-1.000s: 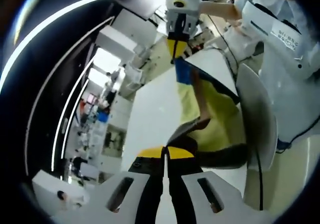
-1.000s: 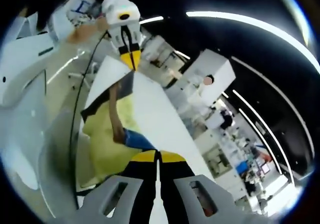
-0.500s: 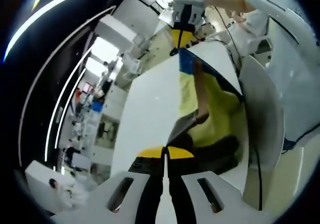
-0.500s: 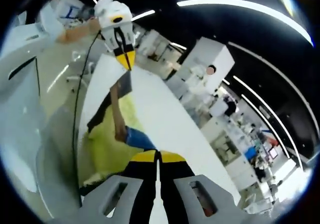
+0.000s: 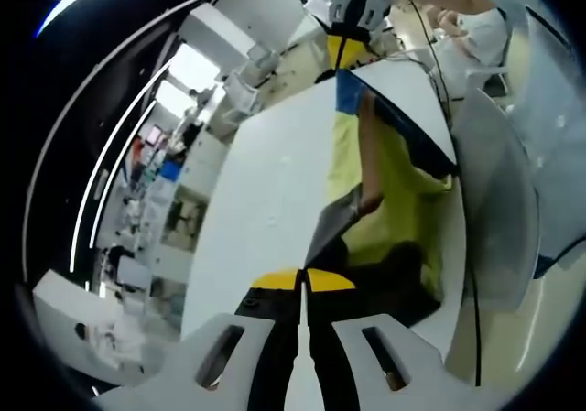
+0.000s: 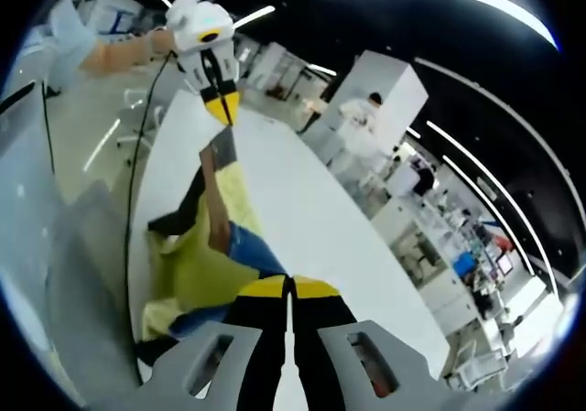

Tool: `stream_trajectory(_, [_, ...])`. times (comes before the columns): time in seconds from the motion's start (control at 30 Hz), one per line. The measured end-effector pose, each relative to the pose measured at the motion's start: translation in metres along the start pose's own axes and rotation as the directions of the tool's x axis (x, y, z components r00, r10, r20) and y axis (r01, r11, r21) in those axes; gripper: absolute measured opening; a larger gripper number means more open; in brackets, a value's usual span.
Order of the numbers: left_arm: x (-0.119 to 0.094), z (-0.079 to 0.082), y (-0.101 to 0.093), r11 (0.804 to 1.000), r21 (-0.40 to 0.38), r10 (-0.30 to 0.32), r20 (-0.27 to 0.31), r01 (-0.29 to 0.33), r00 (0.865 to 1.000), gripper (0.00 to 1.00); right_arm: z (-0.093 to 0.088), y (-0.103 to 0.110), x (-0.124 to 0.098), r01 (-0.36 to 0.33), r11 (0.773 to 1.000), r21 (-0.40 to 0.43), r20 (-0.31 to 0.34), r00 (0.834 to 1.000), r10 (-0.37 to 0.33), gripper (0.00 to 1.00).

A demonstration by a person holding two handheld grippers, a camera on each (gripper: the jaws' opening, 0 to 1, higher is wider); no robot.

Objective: Fold the garment on the visible template until the final outline fits inside the template.

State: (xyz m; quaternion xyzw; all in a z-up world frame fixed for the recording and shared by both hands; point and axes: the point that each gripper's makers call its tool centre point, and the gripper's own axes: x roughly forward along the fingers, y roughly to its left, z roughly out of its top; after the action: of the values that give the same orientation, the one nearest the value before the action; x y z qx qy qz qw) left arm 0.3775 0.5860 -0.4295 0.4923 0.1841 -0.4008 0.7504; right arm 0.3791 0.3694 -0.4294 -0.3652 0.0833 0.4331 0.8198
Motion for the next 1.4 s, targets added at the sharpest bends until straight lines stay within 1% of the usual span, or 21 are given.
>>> stream_trajectory(0.17, [0.016, -0.008, 0.005, 0.999, -0.032, -0.003, -0.009, 0.003, 1.0, 0.0, -0.009, -0.005, 0.016, -0.003, 1.0, 0.023, -0.014, 1.0, 0.003, 0.01])
stream_trajectory(0.3, [0.028, -0.014, 0.009, 0.999, -0.042, -0.005, -0.026, 0.004, 1.0, 0.0, -0.016, -0.013, 0.029, 0.023, 1.0, 0.011, -0.028, 0.999, -0.023, 0.01])
stream_trajectory(0.47, [0.043, -0.022, 0.016, 0.997, -0.072, -0.012, -0.037, 0.009, 0.999, 0.0, -0.021, -0.019, 0.043, 0.025, 0.999, 0.035, -0.033, 0.999, -0.024, 0.01])
stream_trajectory(0.53, [0.049, -0.026, 0.015, 0.995, -0.092, -0.027, -0.038, 0.023, 0.999, 0.0, -0.025, -0.022, 0.049, 0.026, 0.999, 0.042, -0.042, 0.999, -0.024, 0.01])
stream_trajectory(0.6, [0.055, -0.031, 0.016, 0.994, -0.105, -0.028, -0.042, 0.024, 0.999, 0.0, -0.03, -0.023, 0.054, 0.025, 0.999, 0.047, -0.047, 0.999, -0.023, 0.01])
stream_trajectory(0.73, [0.071, -0.045, 0.017, 0.988, -0.152, -0.039, -0.052, 0.031, 0.998, 0.0, -0.045, -0.026, 0.066, 0.022, 0.997, 0.076, -0.07, 0.997, -0.016, 0.01])
stream_trajectory(0.83, [0.082, -0.052, 0.017, 0.983, -0.181, -0.051, -0.057, 0.04, 0.997, 0.0, -0.055, -0.027, 0.074, 0.017, 0.996, 0.09, -0.09, 0.996, -0.009, 0.01])
stream_trajectory(0.97, [0.093, -0.054, 0.017, 0.979, -0.197, -0.056, -0.059, 0.044, 0.997, 0.0, -0.063, -0.027, 0.083, 0.015, 0.993, 0.113, -0.102, 0.995, -0.004, 0.01])
stream_trajectory(1.07, [0.1, -0.057, 0.018, 0.979, -0.201, -0.06, -0.065, 0.046, 0.996, 0.0, -0.068, -0.027, 0.089, 0.016, 0.994, 0.111, -0.115, 0.993, -0.003, 0.01])
stream_trajectory(1.2, [0.11, -0.062, 0.017, 0.973, -0.224, -0.072, -0.068, 0.055, 0.995, 0.0, -0.081, -0.033, 0.101, 0.014, 0.991, 0.13, -0.128, 0.992, 0.003, 0.01])
stream_trajectory(1.4, [0.126, -0.071, 0.012, 0.968, -0.242, -0.088, -0.08, 0.067, 0.993, 0.0, -0.094, -0.023, 0.11, 0.01, 0.987, 0.157, -0.15, 0.989, 0.013, 0.01])
